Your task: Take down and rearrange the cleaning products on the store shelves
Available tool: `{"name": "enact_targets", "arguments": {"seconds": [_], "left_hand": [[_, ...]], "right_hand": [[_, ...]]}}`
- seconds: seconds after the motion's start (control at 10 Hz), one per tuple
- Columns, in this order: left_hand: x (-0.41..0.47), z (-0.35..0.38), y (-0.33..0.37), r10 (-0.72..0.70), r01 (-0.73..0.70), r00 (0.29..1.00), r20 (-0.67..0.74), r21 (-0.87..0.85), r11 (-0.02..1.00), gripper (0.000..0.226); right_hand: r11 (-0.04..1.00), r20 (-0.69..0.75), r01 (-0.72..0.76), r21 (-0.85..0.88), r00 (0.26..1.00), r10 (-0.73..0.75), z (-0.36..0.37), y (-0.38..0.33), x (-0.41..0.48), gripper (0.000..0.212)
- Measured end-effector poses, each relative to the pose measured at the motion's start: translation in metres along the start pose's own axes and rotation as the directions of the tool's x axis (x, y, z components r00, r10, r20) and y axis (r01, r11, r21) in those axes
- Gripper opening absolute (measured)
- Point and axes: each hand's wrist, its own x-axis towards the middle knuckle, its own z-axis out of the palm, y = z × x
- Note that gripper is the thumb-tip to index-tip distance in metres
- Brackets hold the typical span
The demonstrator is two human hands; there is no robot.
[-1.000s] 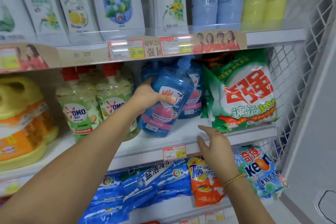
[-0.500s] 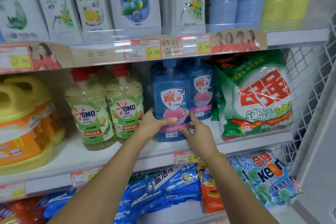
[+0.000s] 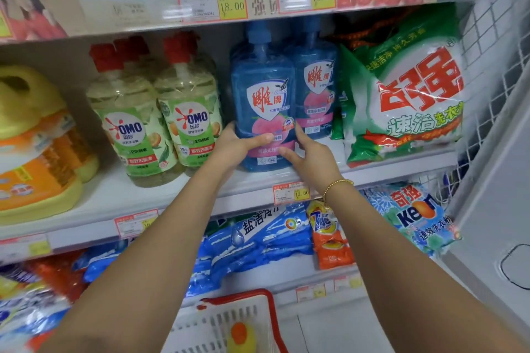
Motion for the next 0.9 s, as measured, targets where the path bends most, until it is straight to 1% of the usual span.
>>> {"name": "enact_targets", "arguments": {"seconds": [0.1, 0.2, 0.3, 0.4, 0.5, 0.6, 0.7, 0.8, 0.9], "left_hand": [[-0.002, -0.001, 0.004, -0.022, 0.022, 1.0, 0.015, 0.016, 1.0, 0.078], [-0.008, 0.0, 0.007, -0.043, 0.043, 0.999, -0.014, 0.047, 0.998, 0.074], [-0.015, 0.006, 0.011, -0.048, 0.051, 0.997, -0.067, 0.043, 0.998, 0.064], [-0.021, 0.01, 0.014, -0.019, 0.038, 0.992, -0.125, 0.145, 0.989, 0.061], [-0.028, 0.007, 0.015, 0.025, 0.025, 0.989, -0.144, 0.335, 0.942, 0.055], [-0.037, -0.009, 0.013, 0.029, 0.024, 0.991, -0.131, 0.387, 0.922, 0.045], [-0.072, -0.03, 0.019, 0.093, -0.049, 0.992, -0.083, 0.43, 0.901, 0.021], [-0.115, -0.053, 0.023, 0.133, -0.109, 0.991, -0.024, 0.438, 0.893, 0.04], [-0.153, -0.088, 0.028, 0.156, -0.129, 0.988, -0.019, 0.465, 0.876, 0.048]], "right_hand": [[0.998, 0.006, -0.018, -0.058, 1.0, 0.018, 0.001, -0.004, -0.001, 0.07], [0.998, 0.028, -0.044, -0.044, 0.999, 0.045, 0.001, -0.006, -0.001, 0.068], [0.995, 0.074, -0.088, -0.046, 0.993, 0.091, -0.003, -0.011, -0.002, 0.063], [0.986, 0.135, -0.112, -0.125, 0.982, 0.129, -0.009, -0.021, -0.002, 0.058], [0.971, 0.143, -0.157, -0.178, 0.973, 0.183, -0.014, -0.033, -0.006, 0.053], [0.952, 0.095, -0.206, -0.225, 0.968, 0.232, -0.012, -0.04, -0.01, 0.047], [0.94, -0.021, -0.227, -0.254, 0.973, 0.229, -0.015, -0.051, -0.017, 0.031], [0.948, -0.093, -0.165, -0.273, 0.985, 0.145, -0.02, -0.068, -0.029, 0.027], [0.984, -0.016, 0.013, -0.179, 1.0, -0.016, -0.032, -0.094, -0.053, 0.034]]}}
